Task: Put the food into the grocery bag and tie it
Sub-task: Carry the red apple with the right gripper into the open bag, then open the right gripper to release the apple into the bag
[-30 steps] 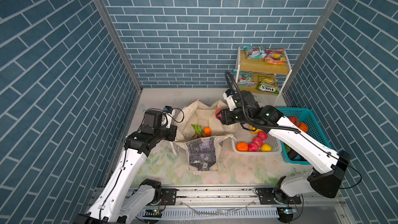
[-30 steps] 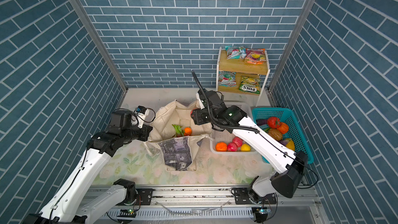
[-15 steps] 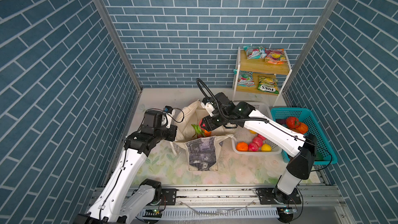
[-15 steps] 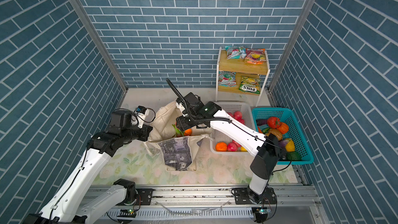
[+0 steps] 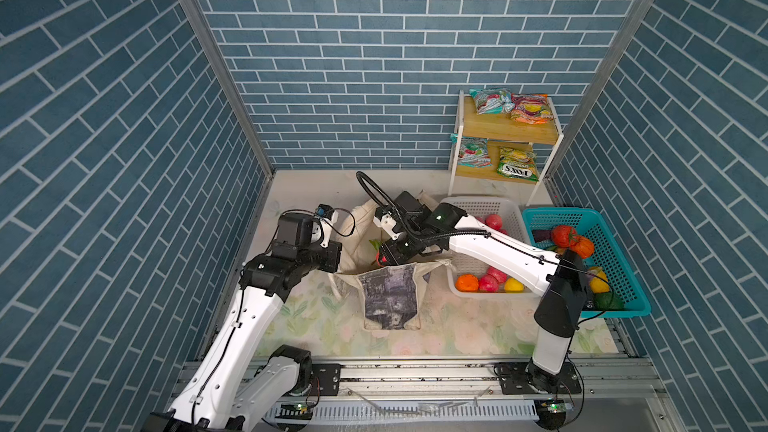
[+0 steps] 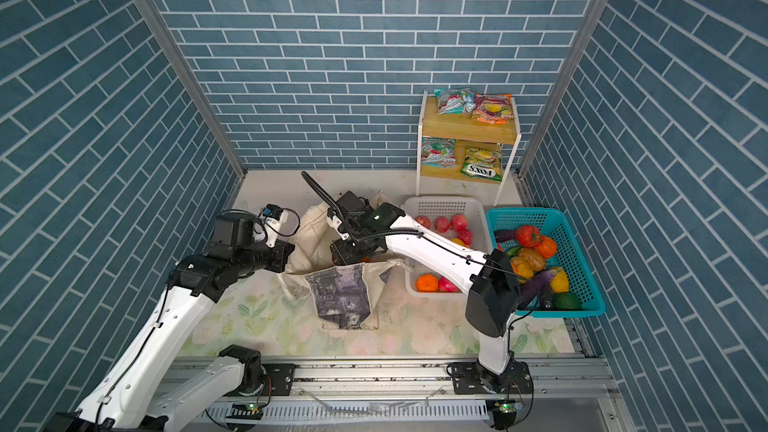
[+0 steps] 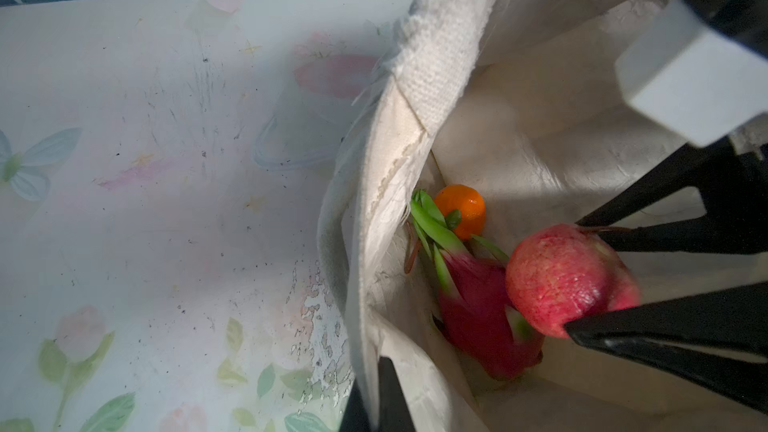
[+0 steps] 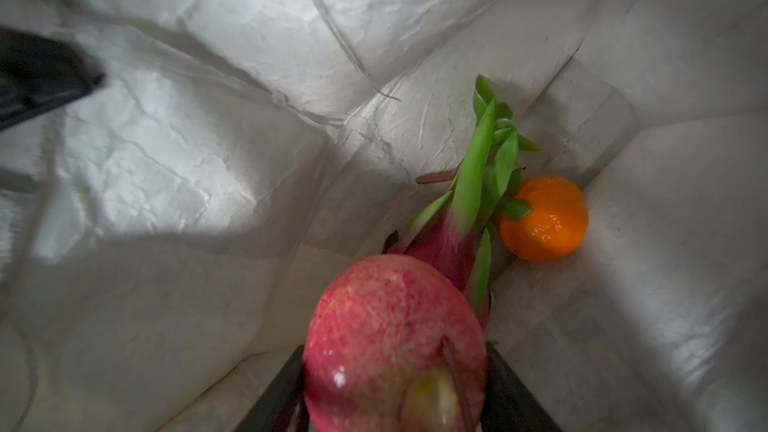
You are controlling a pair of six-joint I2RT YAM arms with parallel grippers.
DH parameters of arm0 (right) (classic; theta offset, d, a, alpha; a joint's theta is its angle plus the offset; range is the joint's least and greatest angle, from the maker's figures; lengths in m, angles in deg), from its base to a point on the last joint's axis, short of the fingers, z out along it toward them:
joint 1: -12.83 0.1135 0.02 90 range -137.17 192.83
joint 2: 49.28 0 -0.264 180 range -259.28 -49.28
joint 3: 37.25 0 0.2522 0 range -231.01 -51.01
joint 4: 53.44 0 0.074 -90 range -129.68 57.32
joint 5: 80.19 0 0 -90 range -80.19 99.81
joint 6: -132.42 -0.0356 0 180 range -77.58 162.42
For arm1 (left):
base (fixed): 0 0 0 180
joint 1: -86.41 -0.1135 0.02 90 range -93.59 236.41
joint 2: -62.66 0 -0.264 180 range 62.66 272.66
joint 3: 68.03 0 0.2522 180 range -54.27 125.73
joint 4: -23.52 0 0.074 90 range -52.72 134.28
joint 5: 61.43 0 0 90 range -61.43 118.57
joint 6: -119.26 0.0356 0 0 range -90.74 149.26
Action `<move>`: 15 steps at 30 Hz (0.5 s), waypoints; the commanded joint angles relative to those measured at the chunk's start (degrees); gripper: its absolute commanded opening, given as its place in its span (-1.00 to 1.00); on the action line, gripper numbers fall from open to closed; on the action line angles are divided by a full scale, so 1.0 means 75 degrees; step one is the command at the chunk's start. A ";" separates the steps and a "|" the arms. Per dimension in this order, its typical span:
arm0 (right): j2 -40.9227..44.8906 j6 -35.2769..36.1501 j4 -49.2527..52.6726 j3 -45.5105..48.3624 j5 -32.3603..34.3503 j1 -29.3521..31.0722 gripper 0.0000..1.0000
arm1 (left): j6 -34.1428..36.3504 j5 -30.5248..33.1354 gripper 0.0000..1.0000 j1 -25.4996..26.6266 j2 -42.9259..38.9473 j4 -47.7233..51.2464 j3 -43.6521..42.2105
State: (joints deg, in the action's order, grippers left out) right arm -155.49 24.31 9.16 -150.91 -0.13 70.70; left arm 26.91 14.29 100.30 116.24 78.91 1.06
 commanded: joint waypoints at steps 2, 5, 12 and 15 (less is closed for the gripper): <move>-0.0203 0.0304 0.0189 0.0067 -0.0047 0.0043 -0.23 | 0.0031 -0.0028 -1.00 -0.0036 -0.0043 -0.0187 -0.0112; -0.0304 0.0340 0.0106 0.0196 0.0008 0.0043 -0.17 | 0.0031 -0.0018 -1.00 -0.0036 -0.0044 -0.0194 -0.0109; -0.0609 0.0489 -0.0113 0.0394 0.0168 0.0042 0.01 | 0.0021 -0.0017 -1.00 -0.0036 -0.0050 -0.0182 -0.0106; -0.0719 0.0555 -0.0143 0.0411 0.0276 0.0042 0.11 | 0.0026 -0.0023 -1.00 -0.0036 -0.0067 -0.0176 -0.0112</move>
State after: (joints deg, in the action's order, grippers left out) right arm -159.56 25.58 8.07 -148.64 0.53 70.70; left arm 26.91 14.29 100.30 116.24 78.91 0.97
